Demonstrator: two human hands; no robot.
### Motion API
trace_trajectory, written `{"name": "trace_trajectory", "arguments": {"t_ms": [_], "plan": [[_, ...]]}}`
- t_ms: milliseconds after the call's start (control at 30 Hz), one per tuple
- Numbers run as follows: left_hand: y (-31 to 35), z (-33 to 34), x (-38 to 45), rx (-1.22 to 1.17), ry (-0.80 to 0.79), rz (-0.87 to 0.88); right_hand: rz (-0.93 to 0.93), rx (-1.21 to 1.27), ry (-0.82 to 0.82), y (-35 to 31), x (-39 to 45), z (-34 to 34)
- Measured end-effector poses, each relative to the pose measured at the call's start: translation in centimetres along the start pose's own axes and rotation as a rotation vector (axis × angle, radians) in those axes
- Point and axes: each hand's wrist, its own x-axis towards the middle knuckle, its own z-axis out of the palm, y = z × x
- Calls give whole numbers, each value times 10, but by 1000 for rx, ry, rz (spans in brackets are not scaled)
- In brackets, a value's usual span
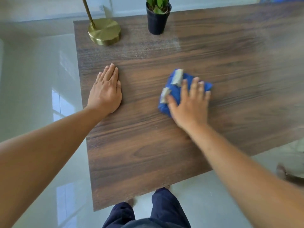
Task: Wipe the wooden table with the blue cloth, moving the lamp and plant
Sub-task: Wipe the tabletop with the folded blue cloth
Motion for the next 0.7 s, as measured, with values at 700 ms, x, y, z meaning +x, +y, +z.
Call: {"name": "trace_trajectory", "arguments": {"t_ms": [700], "plan": [[1,-5,4,-29,-1,-67,-543,174,-189,-44,55,-3]]}}
